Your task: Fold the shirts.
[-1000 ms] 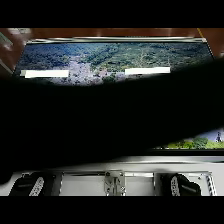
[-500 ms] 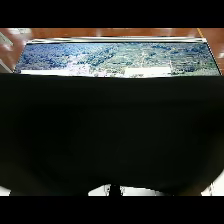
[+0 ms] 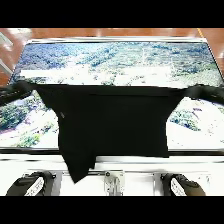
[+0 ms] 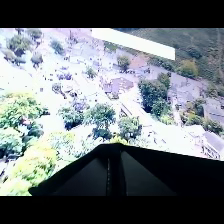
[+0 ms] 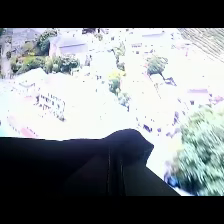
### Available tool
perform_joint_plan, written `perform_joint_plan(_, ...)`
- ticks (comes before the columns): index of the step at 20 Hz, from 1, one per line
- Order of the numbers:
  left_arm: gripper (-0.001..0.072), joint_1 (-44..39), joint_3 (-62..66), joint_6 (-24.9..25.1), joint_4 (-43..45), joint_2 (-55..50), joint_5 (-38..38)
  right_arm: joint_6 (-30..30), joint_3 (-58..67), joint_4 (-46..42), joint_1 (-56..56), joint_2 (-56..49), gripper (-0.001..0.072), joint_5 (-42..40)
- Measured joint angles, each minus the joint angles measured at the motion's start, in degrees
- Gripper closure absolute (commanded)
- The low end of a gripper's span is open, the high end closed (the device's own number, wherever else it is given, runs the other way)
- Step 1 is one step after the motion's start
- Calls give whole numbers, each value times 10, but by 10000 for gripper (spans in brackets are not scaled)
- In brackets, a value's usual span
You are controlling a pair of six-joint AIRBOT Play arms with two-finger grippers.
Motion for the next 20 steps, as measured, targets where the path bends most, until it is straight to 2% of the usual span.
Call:
perform_joint_plan(5,665,0,51,55,-110,-215,72,24,-15,10,81,-179,646,-259)
perform_joint_plan(10,665,-1,133,121,-153,-350,97,66,-18,15,102,-283,646,-443)
perform_joint_plan(15,666,-5,158,142,-162,-427,110,106,-19,19,106,-332,646,-486)
perform_joint_plan(18,666,-5,163,151,-162,-444,86,119,-19,13,103,-328,646,-447)
perform_joint_plan(20,666,-3,174,176,-153,-449,38,123,-19,-2,97,-316,645,-395)
